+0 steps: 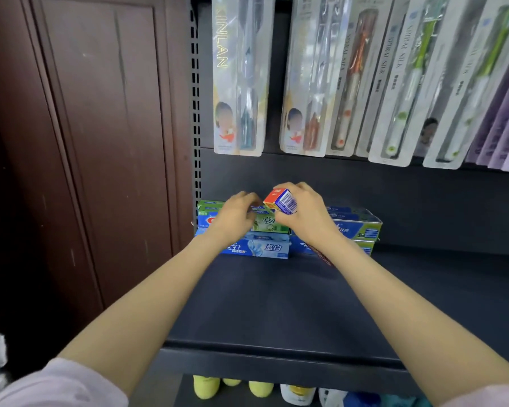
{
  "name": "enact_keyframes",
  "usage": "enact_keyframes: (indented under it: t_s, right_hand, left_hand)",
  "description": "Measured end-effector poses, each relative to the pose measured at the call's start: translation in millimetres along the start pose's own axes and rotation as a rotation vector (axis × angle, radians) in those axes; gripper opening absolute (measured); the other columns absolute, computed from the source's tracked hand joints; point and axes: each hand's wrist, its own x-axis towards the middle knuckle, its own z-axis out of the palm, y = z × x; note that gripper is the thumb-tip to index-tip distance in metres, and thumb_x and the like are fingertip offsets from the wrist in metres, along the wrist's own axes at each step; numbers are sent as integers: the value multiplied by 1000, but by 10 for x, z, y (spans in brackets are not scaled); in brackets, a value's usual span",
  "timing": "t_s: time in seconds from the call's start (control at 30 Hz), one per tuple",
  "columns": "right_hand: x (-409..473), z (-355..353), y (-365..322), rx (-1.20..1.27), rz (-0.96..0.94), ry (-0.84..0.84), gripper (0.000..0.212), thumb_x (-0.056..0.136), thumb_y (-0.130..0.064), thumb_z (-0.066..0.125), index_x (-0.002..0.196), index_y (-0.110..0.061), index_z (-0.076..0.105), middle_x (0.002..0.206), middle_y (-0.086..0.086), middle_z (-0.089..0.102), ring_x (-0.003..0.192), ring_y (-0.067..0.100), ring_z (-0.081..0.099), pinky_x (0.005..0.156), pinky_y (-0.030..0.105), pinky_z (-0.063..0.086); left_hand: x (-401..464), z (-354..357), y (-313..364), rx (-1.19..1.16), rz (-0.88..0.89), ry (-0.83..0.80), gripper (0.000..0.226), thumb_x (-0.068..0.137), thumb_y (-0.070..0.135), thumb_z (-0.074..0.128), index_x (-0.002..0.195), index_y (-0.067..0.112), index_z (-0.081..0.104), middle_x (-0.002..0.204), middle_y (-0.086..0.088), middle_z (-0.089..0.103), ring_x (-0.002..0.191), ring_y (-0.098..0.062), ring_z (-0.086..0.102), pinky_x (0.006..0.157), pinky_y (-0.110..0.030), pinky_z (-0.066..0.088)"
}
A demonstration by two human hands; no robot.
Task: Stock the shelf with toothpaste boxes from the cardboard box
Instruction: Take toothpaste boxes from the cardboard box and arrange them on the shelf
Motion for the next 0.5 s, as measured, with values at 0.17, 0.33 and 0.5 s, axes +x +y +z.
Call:
enact_keyframes:
  t_s: [0.17,0.33,0.5]
  right_hand:
    - [-48,-167,46,167,67,121,45,81,-15,68,125,-17,55,104,1,51,92,13,52,71,16,41]
    - [-247,-434,296,862,379,253,15,85,-11,65,98,-16,60,88,5,68,83,21,66,83,40,54]
    - [-468,-818,778,1177,470,365,27,88,-6,60,112,-13,50,92,4,61,77,17,61,68,32,50]
  left_hand:
    - [-108,0,404,-449,-39,-283,37,81,-2,56,117,5,53,112,-6,62,105,-15,57,89,-27,47]
    - [-169,144,714,-573,-36,-459,55,74,11,79,122,11,51,113,1,62,102,-9,58,83,-10,48]
    - [-175,350,1172,-590,-38,-501,41,78,9,75,111,21,54,90,0,65,79,-10,62,79,-25,52]
